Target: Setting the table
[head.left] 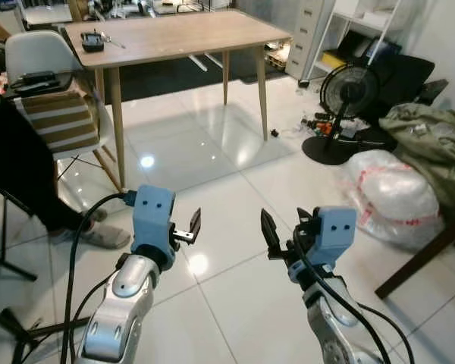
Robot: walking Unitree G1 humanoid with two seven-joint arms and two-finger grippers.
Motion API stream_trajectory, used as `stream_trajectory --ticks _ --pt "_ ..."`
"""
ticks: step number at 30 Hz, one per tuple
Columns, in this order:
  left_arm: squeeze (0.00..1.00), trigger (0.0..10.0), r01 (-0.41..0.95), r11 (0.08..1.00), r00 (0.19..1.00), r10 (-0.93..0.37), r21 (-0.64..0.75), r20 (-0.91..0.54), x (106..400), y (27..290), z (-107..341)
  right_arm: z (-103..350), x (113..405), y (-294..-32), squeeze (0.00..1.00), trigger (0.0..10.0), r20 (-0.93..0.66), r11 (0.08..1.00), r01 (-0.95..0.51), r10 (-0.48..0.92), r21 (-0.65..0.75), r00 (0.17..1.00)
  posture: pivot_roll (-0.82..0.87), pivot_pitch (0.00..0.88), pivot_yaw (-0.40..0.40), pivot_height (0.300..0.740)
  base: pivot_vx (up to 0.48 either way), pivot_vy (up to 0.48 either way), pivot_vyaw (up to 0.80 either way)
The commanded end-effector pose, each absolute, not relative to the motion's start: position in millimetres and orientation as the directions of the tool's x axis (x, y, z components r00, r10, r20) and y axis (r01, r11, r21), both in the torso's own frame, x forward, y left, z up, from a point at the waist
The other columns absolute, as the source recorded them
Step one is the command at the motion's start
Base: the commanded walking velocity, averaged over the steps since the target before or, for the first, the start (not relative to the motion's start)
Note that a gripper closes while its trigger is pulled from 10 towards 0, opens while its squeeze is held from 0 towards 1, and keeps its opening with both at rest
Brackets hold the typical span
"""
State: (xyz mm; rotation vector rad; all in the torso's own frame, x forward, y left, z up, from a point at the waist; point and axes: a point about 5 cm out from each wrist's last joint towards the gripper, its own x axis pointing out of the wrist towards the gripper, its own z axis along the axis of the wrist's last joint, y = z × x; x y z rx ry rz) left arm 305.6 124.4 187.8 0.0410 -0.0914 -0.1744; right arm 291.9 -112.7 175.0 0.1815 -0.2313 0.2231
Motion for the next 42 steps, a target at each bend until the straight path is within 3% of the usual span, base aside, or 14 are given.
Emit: stream_trajectory --ticks 1,30,42 --pt "0.0 10.0 0.151 0.987 0.986 -0.155 0.054 0.07 304.9 126.6 181.4 170.4 291.0 -112.4 0.0 10.0 0.234 0.958 -0.238 0.197 0.159 0.952 0.08 0.104 0.032 0.74 0.48 0.0 0.0" --pt "0.0 10.0 0.129 0.99 0.988 -0.133 0.051 0.078 304.3 128.4 180.1 169.4 294.4 -116.5 0.0 10.0 0.234 0.959 -0.243 0.205 0.145 0.95 0.09 0.096 0.015 0.74 0.48 0.0 0.0" --pt "0.0 10.0 0.076 0.993 0.992 -0.085 0.094 0.09 304.0 150.0 178.9 172.1 304.5 -144.7 0.0 10.0 0.218 0.987 -0.157 0.145 0.036 0.965 0.1 0.1 0.007 0.74 0.48 0.0 0.0"
